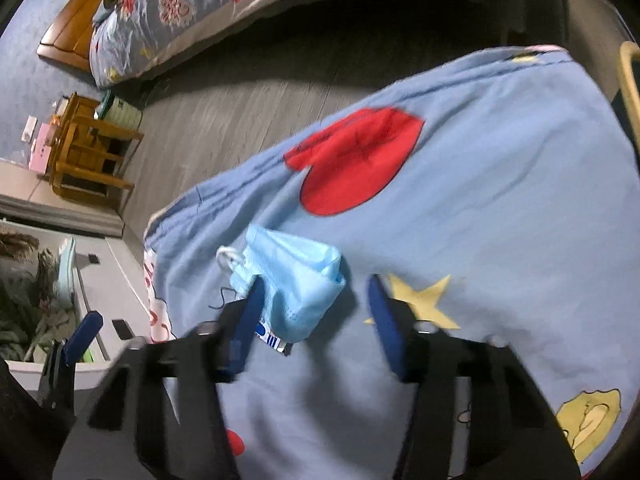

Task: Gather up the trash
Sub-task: 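Grasp the blue face mask with the right gripper while the left grasps the small white box, then carry the blue mask and small white box over the bin with both grippers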

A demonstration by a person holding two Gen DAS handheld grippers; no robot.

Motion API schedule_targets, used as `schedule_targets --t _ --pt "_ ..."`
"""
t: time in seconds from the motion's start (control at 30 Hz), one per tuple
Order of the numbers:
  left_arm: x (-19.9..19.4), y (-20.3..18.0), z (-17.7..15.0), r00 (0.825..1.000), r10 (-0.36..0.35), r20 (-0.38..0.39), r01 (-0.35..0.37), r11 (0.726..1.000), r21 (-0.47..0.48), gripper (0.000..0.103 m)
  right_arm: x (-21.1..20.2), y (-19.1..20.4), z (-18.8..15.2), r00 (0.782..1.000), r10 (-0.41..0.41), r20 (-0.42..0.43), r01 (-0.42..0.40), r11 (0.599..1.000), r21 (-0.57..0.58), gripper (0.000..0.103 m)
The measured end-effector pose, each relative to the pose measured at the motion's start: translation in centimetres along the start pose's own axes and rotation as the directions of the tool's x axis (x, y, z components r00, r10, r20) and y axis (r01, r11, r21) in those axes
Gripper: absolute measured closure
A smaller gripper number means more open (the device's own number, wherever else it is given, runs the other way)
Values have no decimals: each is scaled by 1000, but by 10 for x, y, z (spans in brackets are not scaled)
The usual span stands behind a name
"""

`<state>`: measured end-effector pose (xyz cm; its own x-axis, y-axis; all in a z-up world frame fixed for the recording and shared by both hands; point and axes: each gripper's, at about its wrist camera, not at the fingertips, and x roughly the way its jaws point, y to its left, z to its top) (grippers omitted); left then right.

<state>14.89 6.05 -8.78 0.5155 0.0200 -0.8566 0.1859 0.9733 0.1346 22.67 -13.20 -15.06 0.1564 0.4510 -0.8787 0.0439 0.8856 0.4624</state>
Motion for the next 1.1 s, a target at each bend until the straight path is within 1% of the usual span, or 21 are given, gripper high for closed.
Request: schedule_targets --t 0.03,0.1,0.17,0.3,0.37,0.47,0.57,0.63,0.7,0.77,0.83,0.87,0.9,0.93,1.1 --pt "2 -2 -1 1000 3 -3 -3 1000 8 7 -1 -1 0 1000 12 2 -12 1000 9 79" --pt "7 -6 -3 1000 -1 -14 1 1000 19 7 -6 -3 1 1000 15 17 -15 1000 10 88" --pt "14 -11 -6 999 -11 -32 12 1000 22 7 -18 -3 4 999 5 52 -4 1000 -4 88" --pt "31 -22 -7 996 -37 -75 39 999 17 7 -39 -9 9 994 23 106 -24 1000 16 90" --pt "38 -28 -6 996 -40 -81 42 999 26 7 -50 -13 12 990 26 138 -29 999 18 90" --pt "48 -42 -5 995 -51 -91 57 997 57 8 -56 -16 15 988 11 152 -12 1000 6 90" --pt "60 -51 -3 991 -69 -116 77 995 65 10 -59 -20 16 989 14 148 -15 1000 5 90" --pt "65 -53 -2 989 -74 -129 84 994 72 14 -61 -21 17 989 19 147 -19 1000 -1 90" --pt "72 -53 -3 985 -74 -156 87 993 76 24 -63 -22 17 989 13 150 -11 1000 -12 90" --pt "79 -52 -5 982 -67 -178 82 994 77 29 -64 -22 17 988 7 154 -5 1000 -17 90" --pt "79 -51 -4 982 -79 -173 92 993 72 29 -64 -24 17 988 8 152 -6 1000 -15 90" --pt "80 -50 -3 981 -86 -174 99 993 69 34 -64 -25 17 989 7 151 -4 1000 -16 90" --pt "79 -50 -2 980 -103 -173 115 991 64 42 -64 -25 17 988 3 152 0 1000 -19 90" --pt "78 -51 -1 980 -105 -171 118 991 65 44 -65 -25 18 988 1 153 3 1000 -21 90" --pt "75 -57 -2 982 -87 -170 106 989 105 44 -69 -28 18 987 -5 159 8 1000 -17 90"
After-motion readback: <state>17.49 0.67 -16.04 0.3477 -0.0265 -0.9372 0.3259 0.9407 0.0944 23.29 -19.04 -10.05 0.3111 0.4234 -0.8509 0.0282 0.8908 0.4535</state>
